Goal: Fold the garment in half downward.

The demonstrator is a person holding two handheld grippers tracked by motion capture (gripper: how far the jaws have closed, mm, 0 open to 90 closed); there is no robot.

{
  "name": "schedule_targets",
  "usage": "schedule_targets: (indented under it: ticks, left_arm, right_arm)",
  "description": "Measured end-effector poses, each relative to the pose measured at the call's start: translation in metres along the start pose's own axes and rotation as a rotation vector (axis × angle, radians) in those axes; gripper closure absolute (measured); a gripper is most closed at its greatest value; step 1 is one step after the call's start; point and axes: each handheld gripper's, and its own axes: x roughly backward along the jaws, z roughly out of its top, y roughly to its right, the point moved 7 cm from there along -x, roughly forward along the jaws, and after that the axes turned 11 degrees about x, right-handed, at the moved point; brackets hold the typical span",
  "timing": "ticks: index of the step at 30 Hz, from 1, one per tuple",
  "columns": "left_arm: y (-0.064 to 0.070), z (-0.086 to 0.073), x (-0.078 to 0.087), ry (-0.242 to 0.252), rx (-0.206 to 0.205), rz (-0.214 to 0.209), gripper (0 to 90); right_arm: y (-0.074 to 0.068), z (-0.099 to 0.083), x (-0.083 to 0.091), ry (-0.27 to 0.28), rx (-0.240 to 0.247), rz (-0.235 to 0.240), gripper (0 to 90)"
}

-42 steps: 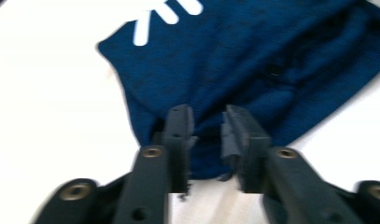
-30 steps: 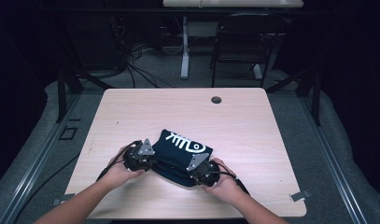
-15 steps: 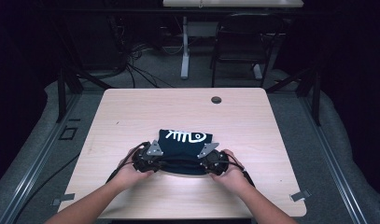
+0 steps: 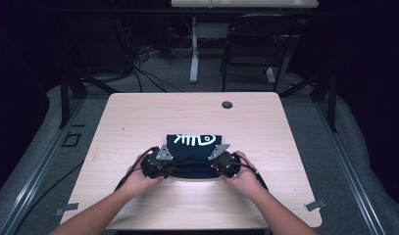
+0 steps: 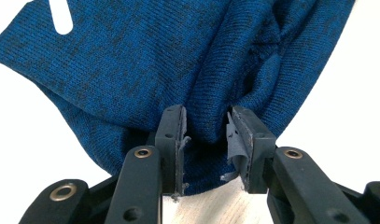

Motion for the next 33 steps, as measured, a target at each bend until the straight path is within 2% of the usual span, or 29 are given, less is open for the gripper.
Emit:
schedule_targets:
  ticks: [14, 21, 29, 33]
  left_arm:
    - [-0.001, 0.0, 0.005, 0.004, -0.003, 0.007, 65.1]
    - [0.002, 0.0, 0.018, 0.027, -0.007, -0.005, 63.7]
    - [-0.004, -0.005, 0.038, 0.063, 0.042, 0.001, 62.1]
    - [-0.011, -0.011, 0.049, 0.079, 0.066, 0.025, 61.1]
  right_arm:
    - [0.0, 0.0, 0.001, 0.003, -0.002, -0.001, 75.1]
    - [-0.005, 0.002, 0.011, 0.021, 0.0, 0.009, 74.2]
    - [-0.016, 0.003, 0.025, 0.021, 0.034, 0.003, 73.2]
    - [-0.019, 0.004, 0.032, 0.045, 0.02, 0.007, 71.9]
